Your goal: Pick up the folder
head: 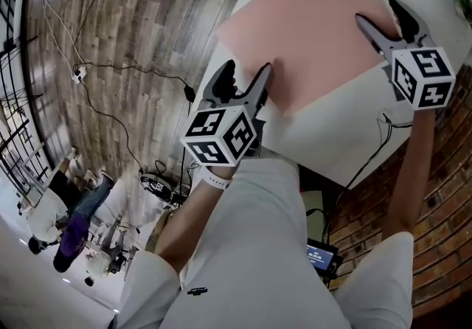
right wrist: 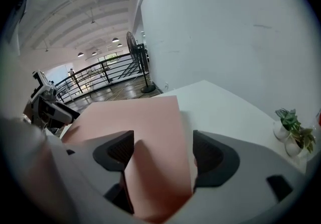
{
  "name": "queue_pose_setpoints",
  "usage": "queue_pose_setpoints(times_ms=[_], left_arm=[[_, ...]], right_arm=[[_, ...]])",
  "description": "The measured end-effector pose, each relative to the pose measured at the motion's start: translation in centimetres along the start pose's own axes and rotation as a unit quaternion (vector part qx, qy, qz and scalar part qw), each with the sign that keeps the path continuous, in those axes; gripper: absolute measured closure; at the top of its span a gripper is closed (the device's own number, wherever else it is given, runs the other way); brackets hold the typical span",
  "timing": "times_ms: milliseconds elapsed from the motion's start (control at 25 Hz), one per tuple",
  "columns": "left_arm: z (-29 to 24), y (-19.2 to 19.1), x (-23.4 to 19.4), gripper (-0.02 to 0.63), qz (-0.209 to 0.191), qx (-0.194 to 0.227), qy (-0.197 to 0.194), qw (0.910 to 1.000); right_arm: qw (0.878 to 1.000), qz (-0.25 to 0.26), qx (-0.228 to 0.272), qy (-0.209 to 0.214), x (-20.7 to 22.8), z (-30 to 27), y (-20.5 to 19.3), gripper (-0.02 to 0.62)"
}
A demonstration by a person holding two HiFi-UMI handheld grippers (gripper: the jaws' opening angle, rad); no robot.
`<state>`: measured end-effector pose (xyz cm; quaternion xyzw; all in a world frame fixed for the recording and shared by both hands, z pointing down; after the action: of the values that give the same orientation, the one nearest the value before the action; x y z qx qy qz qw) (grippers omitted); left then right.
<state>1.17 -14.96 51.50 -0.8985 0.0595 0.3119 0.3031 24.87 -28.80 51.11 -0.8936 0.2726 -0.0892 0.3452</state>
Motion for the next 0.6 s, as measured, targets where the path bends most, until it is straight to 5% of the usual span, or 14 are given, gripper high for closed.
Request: queue_pose_setpoints(times_ms=[600], left_arm=[[-1.5, -3.4, -1.4, 0.267, 0.069, 0.004, -0.002, 0.9976]], right_arm=[[0.990, -0.054, -0.054, 0.116, -1.5, -2.1, -2.3, 0.255]])
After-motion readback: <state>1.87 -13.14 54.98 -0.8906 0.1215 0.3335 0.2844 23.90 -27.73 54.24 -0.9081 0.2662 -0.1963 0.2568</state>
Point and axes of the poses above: the fingertips, and each gripper's own axes: z backward along the fingers, x to its right, y out of its top, the point moved 1 cm from there along z, backward along the fingers, and after that the axes turned 9 degrees about -y, right-handed, at the moved point
